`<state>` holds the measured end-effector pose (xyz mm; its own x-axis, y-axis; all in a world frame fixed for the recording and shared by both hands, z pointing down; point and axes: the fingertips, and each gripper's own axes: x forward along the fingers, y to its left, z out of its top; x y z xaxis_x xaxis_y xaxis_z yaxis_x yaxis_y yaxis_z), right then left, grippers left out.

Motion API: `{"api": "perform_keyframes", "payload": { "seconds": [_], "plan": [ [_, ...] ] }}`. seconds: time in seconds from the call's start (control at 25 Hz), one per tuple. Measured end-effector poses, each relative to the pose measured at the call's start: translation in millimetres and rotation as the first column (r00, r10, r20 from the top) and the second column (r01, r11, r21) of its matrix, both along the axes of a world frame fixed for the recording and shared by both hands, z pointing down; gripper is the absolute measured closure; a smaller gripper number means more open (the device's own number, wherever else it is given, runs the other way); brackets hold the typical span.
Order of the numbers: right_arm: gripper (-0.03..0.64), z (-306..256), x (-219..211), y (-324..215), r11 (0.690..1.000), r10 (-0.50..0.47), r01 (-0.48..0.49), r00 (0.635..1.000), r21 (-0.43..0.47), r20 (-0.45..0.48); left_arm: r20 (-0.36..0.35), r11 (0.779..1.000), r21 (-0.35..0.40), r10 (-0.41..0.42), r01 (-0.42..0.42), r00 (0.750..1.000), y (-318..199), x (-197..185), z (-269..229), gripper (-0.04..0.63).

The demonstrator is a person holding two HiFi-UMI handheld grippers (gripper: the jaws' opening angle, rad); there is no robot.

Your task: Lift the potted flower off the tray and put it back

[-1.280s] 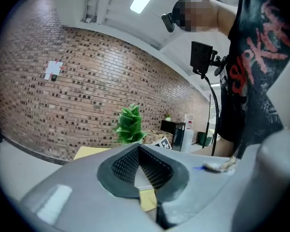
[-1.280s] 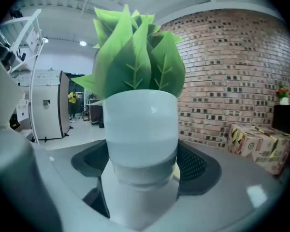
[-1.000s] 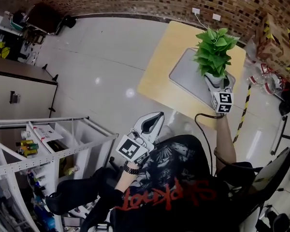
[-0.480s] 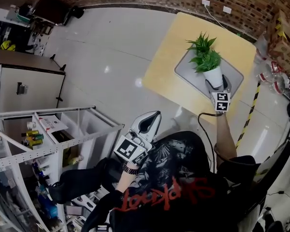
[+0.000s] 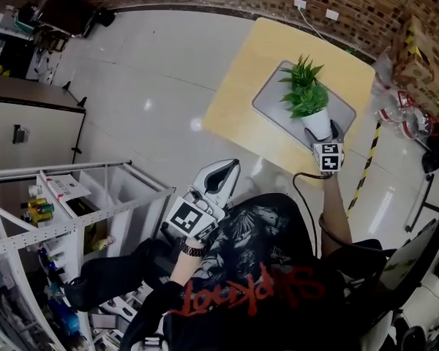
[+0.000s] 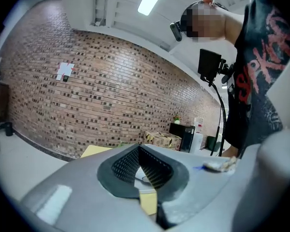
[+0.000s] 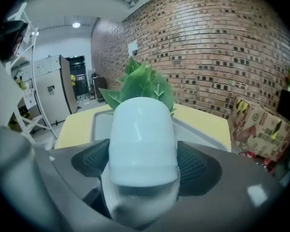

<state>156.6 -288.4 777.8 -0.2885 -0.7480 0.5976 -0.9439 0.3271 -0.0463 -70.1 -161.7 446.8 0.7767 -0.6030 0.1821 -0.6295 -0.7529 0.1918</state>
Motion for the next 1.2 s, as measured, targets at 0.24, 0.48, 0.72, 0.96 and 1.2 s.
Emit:
{"api": "perform_keyframes", "payload": {
  "seconds": [0.24,0.48,0.72,0.96,1.2],
  "plan": [
    [0.152,-51,-13,15,0.931,-0.36,0.364,0.901,-0.029,-0.243,-0.036,0.999,0.032,-0.002,0.003,0.999,-3,0,-11,0.591],
    [0.118,-67,-29,13,0.285,-0.802,0.781,-0.123,-0.555,-0.585,-0.062,0.999,-0.005,-0.033,0.033,0.998,0,-8,0,0.591],
    [0.263,-23,-12,27,-0.066,-0.872,0.603,-0.423,-0.795,-0.249,-0.067,0.995,0.014,-0.096,0.097,0.993,11,-16,-6,0.591],
    [0.282,-38,-9,31,0.226,-0.83,0.738,-0.196,-0.635,-0.523,-0.062,0.981,-0.007,-0.196,0.196,0.979,15,-49,-1,0.591],
    [0.413,-22,-4,10,0.693,-0.37,0.691,0.097,-0.205,-0.924,-0.056,0.983,-0.031,-0.184,0.182,0.981,3,-44,5,0.591]
  ]
}}
